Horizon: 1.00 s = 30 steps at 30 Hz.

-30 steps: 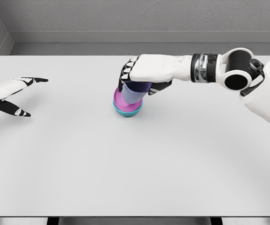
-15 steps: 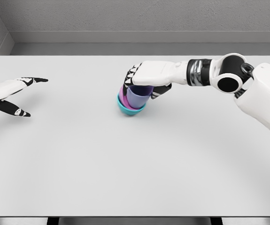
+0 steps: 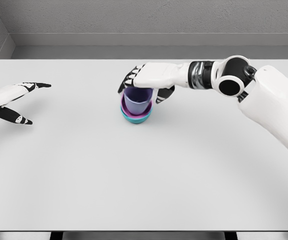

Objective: Stacking bowl and cup with both arms

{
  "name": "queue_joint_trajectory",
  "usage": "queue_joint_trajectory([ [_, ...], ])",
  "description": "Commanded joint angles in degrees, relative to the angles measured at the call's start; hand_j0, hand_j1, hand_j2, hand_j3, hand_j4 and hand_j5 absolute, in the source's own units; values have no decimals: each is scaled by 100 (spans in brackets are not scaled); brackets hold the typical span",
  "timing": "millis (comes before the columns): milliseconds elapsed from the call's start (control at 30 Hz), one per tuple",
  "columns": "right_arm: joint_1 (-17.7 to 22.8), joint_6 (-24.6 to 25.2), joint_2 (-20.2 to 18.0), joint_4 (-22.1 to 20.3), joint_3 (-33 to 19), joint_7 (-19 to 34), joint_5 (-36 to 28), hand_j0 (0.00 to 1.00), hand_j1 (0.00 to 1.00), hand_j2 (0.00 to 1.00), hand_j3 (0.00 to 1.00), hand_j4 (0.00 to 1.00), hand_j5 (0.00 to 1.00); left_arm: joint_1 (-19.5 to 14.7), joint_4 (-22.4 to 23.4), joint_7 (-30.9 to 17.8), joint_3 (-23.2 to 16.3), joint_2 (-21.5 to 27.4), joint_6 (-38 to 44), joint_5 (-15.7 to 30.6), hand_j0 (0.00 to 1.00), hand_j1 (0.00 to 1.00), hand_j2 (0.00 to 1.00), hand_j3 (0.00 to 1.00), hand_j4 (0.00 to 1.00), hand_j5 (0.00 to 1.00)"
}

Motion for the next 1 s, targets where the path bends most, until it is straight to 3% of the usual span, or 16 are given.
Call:
queue_joint_trajectory([
  [0,0,36,-2,-15,-11,-2,-17,100,100,100,100,100,100,0,-2,3,2,6,14,42,100,100,100,100,100,100],
  [333,-26,0,-11,-103,-134,-2,-25,100,100,100,100,100,100,9,-2,-6,11,32,14,112,100,100,100,100,100,100],
  [400,-18,-8,-90,-349,-142,-2,-25,100,100,100,100,100,100,17,-2,-6,11,50,14,129,100,100,100,100,100,100],
  [500,132,-35,-503,-1061,-889,-2,-34,100,100,100,100,100,100,18,-28,-6,11,59,14,138,100,100,100,100,100,100],
  [567,457,-158,-925,-1474,-1557,-2,-61,100,100,100,100,100,100,18,-72,-6,29,59,14,138,100,100,100,100,100,100],
  [667,949,-553,-1461,-1773,-2313,-2,-96,100,100,100,100,100,100,26,-37,-33,46,129,14,103,100,100,100,100,100,100],
  [733,1502,-1100,-1751,-1764,-2928,-2,-113,100,100,100,100,100,100,18,-46,-41,46,129,14,112,100,100,100,100,100,100],
  [900,3190,-1100,-2349,-1659,-4563,-2,-315,100,100,100,100,100,100,26,-55,-41,46,129,14,112,100,100,100,100,100,100],
  [967,3313,-1100,-2358,-1422,-4730,-2,-315,100,100,100,100,100,100,26,-64,-41,46,129,14,112,100,100,100,100,100,100],
])
